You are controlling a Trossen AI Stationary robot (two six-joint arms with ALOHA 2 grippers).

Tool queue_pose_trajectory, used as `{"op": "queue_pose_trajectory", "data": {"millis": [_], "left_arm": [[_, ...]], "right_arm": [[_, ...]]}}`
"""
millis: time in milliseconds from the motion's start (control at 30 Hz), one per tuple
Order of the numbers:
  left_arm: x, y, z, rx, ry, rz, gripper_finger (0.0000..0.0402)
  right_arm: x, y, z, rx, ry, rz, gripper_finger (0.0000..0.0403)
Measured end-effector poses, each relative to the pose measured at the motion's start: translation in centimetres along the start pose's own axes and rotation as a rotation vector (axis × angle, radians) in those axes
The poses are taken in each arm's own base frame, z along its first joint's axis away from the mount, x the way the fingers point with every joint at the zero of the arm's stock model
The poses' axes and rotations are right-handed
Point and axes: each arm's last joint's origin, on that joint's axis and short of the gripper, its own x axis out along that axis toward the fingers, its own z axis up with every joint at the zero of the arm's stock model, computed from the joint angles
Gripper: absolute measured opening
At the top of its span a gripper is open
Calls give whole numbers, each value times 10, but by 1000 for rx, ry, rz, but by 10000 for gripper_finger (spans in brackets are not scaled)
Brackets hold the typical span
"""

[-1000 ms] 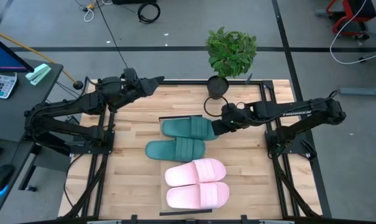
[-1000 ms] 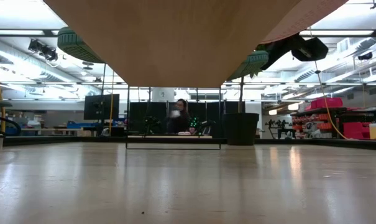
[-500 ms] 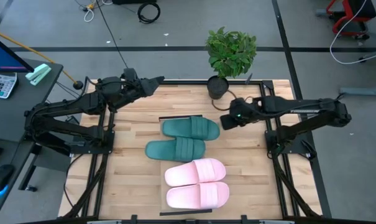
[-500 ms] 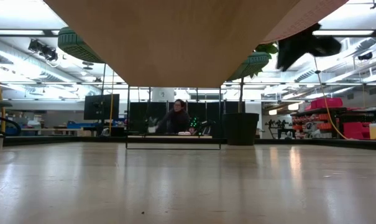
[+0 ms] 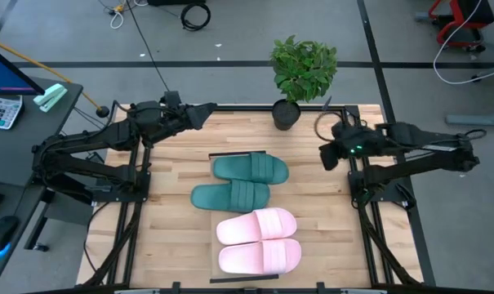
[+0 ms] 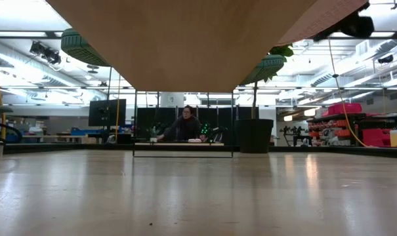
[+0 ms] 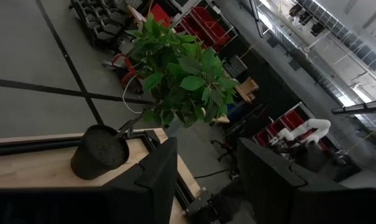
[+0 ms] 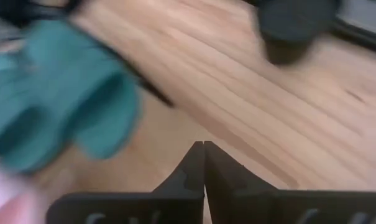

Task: Pick and place slides into the shelf
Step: Return to Home Position

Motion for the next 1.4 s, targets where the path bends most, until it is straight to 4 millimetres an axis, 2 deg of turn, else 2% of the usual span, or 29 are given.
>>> {"op": "queue_pose_trajectory", "data": {"millis": [100,200,400,567,800,1033,1400], "left_arm": [[1,1,1,1,-6,5,172],[2,4,5,-1,-24,17,172],[6,10,15,-9,-71,35,172],[8,16,22,-9,-101,61,172],[11,25,31,-12,-146,99,172],[12,31,39,-6,-193,141,172],[13,36,44,12,-215,163,172]], "right_arm": [[-10,0,-8,-89,-51,135,5],[-12,-4,-20,-113,-45,277,3],[1,-18,-50,-125,-13,514,2],[11,-27,-63,-143,-73,677,2],[24,-40,-76,-179,-167,734,1],[40,-52,-93,-214,-129,825,0],[68,-55,-109,-241,-199,968,0]]}}
